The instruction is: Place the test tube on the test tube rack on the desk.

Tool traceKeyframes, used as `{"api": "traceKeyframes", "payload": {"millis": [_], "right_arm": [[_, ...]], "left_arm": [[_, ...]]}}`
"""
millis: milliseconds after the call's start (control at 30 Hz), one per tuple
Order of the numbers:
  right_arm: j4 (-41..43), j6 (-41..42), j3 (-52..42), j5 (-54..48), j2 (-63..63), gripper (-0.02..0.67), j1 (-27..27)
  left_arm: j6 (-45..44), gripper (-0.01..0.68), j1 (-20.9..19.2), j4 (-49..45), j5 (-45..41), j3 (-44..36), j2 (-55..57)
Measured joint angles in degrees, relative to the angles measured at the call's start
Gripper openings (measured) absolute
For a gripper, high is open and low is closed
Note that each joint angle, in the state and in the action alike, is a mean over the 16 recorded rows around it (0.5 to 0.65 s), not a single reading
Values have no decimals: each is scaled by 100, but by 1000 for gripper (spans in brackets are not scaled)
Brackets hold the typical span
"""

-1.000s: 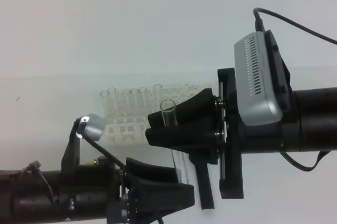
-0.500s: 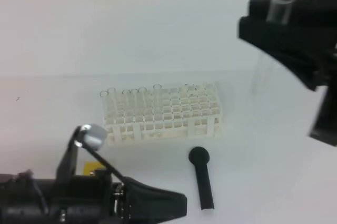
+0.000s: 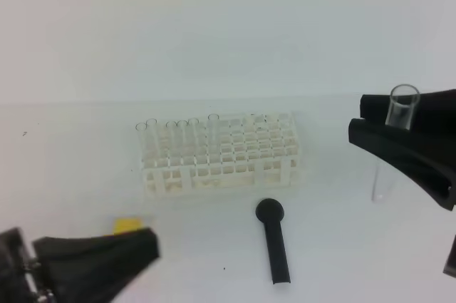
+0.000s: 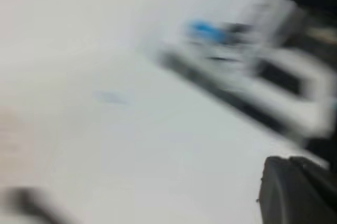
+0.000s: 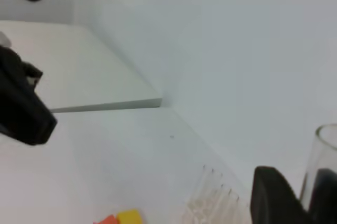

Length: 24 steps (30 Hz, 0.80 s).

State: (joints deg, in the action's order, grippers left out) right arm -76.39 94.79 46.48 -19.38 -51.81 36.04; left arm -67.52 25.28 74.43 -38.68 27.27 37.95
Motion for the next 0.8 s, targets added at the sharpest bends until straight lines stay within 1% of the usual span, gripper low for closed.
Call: {"api": "traceKeyframes", "payload": {"millis": [100,233,400,500,600,800], "right_arm": [[30,-33,-84,-1,8,119,0],[37,-41,-124,-6,9,119,0],[29,-41,-130,-35,10,119,0],[21,-43,-131,-71,11,119,0],[13,-45,-131,-115,12,119,0],[0,-51,-131,-202,12,119,0]], "left_arm": [[362,-1,48,-992,840,-5,-387],[768,-1,54,-2155,1750,-10,-624],[1078,-1,54,-3058,2446,-13,-635],[1215,-1,54,-3284,2566,-15,-612],[1317,-1,54,-3316,2522,-15,-588],[1302,-1,54,-3203,2079,-15,-540]]}}
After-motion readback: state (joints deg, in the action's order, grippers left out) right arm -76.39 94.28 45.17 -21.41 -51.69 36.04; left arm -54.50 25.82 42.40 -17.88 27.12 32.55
